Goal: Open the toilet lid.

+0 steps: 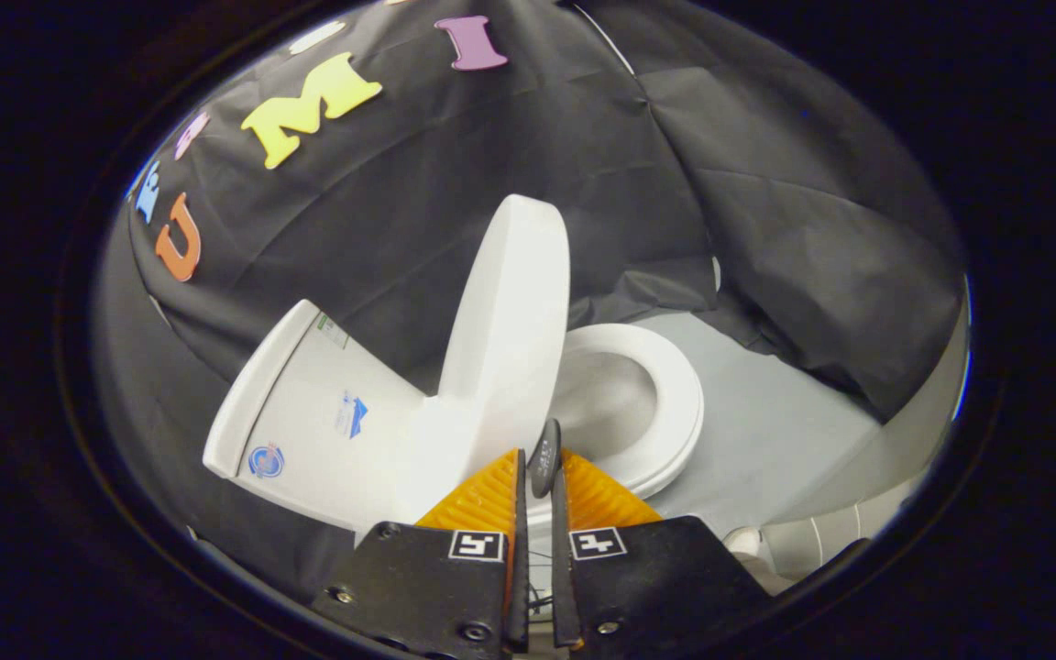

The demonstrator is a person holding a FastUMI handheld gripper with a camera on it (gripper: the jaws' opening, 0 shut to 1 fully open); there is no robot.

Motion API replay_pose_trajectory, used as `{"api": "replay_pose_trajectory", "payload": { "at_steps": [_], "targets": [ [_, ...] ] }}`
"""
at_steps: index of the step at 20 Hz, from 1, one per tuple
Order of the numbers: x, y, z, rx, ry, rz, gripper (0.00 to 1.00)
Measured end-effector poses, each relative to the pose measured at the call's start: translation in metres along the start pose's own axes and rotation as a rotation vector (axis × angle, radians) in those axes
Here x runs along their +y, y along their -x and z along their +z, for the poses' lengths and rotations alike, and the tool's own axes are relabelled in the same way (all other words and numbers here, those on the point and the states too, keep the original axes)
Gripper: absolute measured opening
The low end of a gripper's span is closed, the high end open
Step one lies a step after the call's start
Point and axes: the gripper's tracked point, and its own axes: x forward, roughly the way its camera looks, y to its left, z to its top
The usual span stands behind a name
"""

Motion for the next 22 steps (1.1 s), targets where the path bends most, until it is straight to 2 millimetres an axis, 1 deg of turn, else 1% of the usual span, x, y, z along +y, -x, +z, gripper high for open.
{"api": "replay_pose_trajectory", "payload": {
  "at_steps": [5, 13, 22],
  "targets": [
    [0.015, 0.006, 0.001, -0.017, 0.069, -0.023, 0.13],
    [0.047, 0.016, 0.003, -0.040, 0.136, -0.014, 0.13],
    [0.078, 0.023, 0.003, -0.076, 0.227, -0.014, 0.13]
  ]
}}
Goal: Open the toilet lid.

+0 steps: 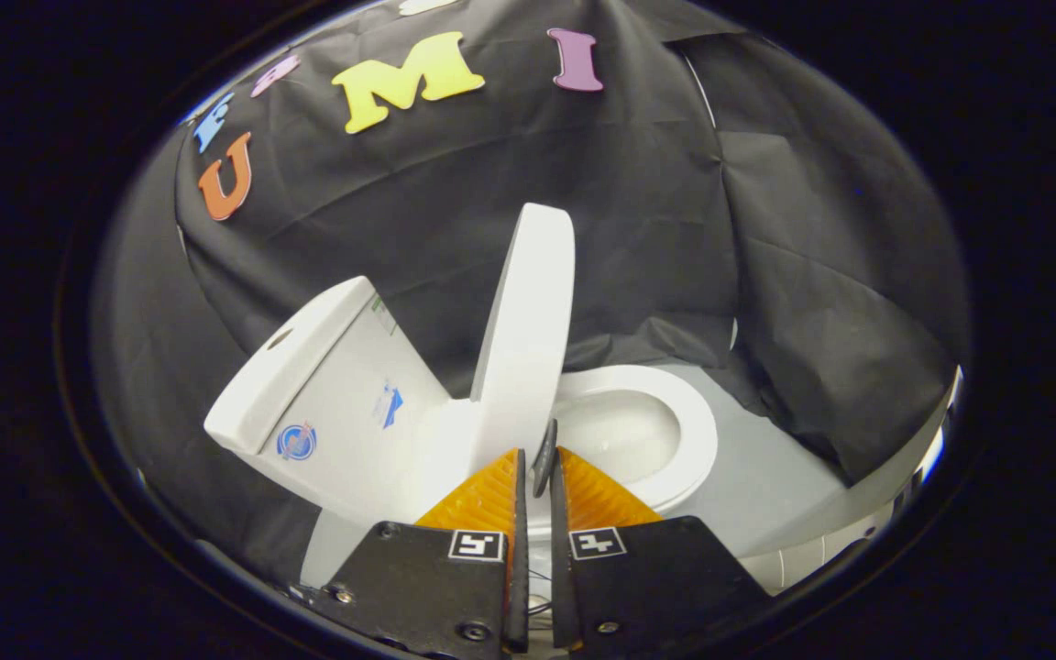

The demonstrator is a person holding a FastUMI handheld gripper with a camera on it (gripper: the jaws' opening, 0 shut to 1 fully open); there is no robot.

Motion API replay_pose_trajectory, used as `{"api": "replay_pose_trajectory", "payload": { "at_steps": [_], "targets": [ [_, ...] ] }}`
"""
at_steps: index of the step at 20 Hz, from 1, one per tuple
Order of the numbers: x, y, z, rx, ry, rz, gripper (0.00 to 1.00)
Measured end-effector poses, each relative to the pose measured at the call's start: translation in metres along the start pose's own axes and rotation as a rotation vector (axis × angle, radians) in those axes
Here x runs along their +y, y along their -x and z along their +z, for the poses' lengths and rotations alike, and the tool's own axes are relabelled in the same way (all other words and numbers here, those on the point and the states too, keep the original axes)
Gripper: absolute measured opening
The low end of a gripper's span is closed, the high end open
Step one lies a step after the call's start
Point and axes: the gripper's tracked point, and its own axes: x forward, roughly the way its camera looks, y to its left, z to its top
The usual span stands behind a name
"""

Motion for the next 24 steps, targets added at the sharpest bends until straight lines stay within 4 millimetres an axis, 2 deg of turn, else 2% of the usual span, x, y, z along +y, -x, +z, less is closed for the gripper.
{"api": "replay_pose_trajectory", "payload": {
  "at_steps": [8, 19, 24],
  "targets": [
    [0.031, 0.009, 0.006, -0.046, 0.083, -0.014, 0.13],
    [0.084, 0.015, 0.002, -0.067, 0.160, 0.041, 0.13],
    [0.101, 0.016, 0.000, -0.073, 0.190, 0.055, 0.13]
  ]
}}
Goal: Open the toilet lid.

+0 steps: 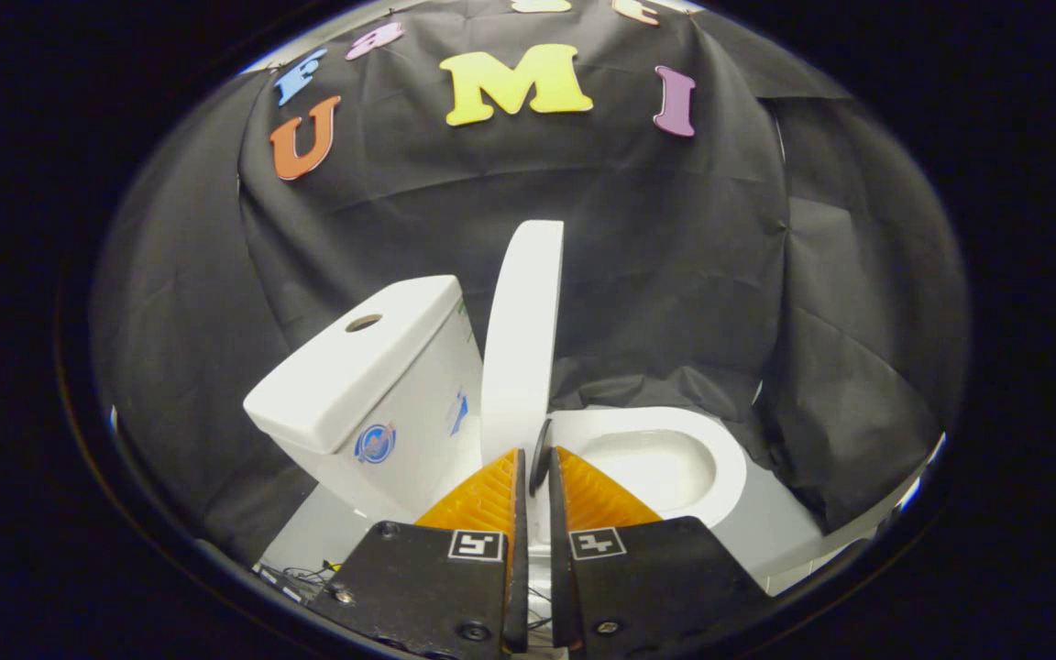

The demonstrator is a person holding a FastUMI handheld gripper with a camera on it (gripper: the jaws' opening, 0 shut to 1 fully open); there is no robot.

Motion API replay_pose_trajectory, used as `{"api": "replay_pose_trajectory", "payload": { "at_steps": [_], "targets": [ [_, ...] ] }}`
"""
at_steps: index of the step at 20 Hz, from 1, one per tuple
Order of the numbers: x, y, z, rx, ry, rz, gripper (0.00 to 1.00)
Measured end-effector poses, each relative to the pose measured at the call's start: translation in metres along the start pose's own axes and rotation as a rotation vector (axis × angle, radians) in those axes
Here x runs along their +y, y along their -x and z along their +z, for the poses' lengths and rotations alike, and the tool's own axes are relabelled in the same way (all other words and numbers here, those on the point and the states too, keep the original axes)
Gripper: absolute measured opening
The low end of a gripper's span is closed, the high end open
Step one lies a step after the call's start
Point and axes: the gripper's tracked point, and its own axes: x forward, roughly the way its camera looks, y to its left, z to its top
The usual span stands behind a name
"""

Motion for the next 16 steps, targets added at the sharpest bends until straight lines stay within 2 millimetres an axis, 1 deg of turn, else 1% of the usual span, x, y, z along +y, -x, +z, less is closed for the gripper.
{"api": "replay_pose_trajectory", "payload": {
  "at_steps": [4, 12, 16],
  "targets": [
    [0.018, -0.003, 0.000, -0.002, 0.029, 0.013, 0.13],
    [0.039, -0.004, -0.001, 0.014, 0.034, 0.052, 0.13],
    [0.049, -0.005, -0.002, 0.012, 0.066, 0.069, 0.13]
  ]
}}
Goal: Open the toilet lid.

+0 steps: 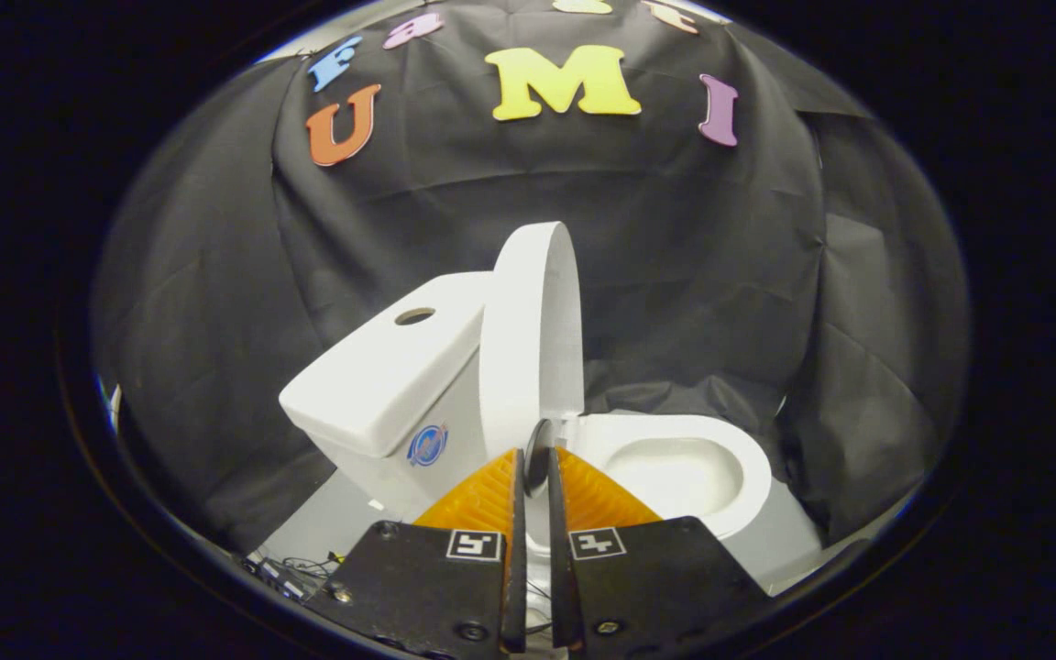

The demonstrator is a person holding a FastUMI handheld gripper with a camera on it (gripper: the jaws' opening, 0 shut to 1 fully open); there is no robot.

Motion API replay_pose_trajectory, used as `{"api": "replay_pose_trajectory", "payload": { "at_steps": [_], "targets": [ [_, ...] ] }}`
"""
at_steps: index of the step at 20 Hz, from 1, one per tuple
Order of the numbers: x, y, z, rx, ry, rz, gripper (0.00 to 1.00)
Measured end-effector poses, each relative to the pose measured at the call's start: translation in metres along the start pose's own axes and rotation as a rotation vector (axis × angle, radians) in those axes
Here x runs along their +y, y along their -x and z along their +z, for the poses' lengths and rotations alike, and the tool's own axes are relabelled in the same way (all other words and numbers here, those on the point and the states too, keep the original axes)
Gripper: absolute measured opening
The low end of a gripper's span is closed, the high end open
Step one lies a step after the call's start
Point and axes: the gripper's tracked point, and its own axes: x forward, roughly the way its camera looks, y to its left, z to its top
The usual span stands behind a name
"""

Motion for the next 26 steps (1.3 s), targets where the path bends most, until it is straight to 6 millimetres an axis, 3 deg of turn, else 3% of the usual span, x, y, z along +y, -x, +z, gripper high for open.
{"api": "replay_pose_trajectory", "payload": {
  "at_steps": [18, 26],
  "targets": [
    [0.058, -0.016, -0.006, 0.021, 0.088, 0.073, 0.18],
    [0.054, -0.016, -0.004, 0.033, 0.161, 0.039, 0.18]
  ]
}}
